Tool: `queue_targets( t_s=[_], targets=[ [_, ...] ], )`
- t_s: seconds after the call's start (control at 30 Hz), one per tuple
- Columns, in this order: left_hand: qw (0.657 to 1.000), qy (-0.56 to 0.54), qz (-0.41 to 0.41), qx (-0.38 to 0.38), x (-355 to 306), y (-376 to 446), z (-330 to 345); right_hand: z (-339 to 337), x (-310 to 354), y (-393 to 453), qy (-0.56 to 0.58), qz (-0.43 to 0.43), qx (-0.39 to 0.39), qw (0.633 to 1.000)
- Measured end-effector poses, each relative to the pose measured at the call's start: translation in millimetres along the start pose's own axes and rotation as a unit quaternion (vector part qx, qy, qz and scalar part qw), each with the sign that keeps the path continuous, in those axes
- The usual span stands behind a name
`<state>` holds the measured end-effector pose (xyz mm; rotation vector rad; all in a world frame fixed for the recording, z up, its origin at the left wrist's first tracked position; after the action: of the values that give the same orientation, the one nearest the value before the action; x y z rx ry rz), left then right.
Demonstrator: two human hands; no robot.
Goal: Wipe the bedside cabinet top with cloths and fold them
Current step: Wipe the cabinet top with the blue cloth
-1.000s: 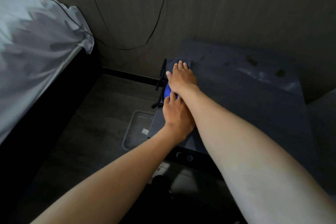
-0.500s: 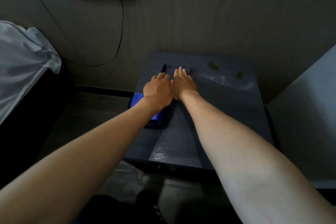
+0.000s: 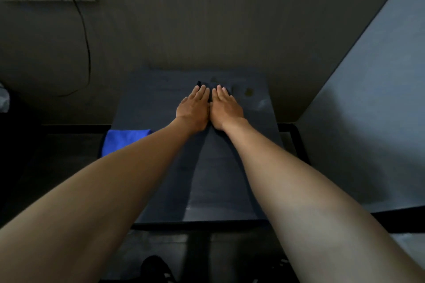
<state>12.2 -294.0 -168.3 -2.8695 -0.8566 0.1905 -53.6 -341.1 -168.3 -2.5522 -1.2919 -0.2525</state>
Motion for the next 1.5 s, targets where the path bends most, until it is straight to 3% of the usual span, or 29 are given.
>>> queue_targets(
  t_s=[0.23, 0.5, 0.77, 1.17, 1.5],
  targets=[
    [0.989, 0.149, 0.016, -0.004, -72.7, 1.2, 1.8, -14.4, -61.4, -26.5, -0.004, 0.031, 0.005, 0.999],
    [0.989, 0.142, 0.035, -0.011, -135.6, -3.0, 5.2, -25.8, -118.4, -49.7, -0.048, 0.054, 0.002, 0.997],
    [0.995, 0.098, 0.024, 0.008, -148.0, 18.8, 0.6, -36.4, -139.9, -24.9, -0.065, 0.061, 0.014, 0.996],
    [0.994, 0.106, 0.005, 0.002, -92.7, 58.0, -9.6, -36.8, -99.8, 36.0, -0.080, 0.041, 0.016, 0.996],
    [0.994, 0.093, -0.056, -0.004, 56.3, 57.3, -18.2, -8.4, 37.3, 88.1, -0.059, -0.019, 0.016, 0.998]
  ],
)
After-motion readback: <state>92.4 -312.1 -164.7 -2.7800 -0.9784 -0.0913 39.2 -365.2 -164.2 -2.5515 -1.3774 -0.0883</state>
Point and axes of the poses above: each hand's wrist, its own y-axis towards the middle knuckle, its own z-axis out of the palm, x = y × z, the point moved 9 cm from there along y, towards the middle knuckle, and after that the axes turned 11 degrees about -z, right-handed, at the moved point
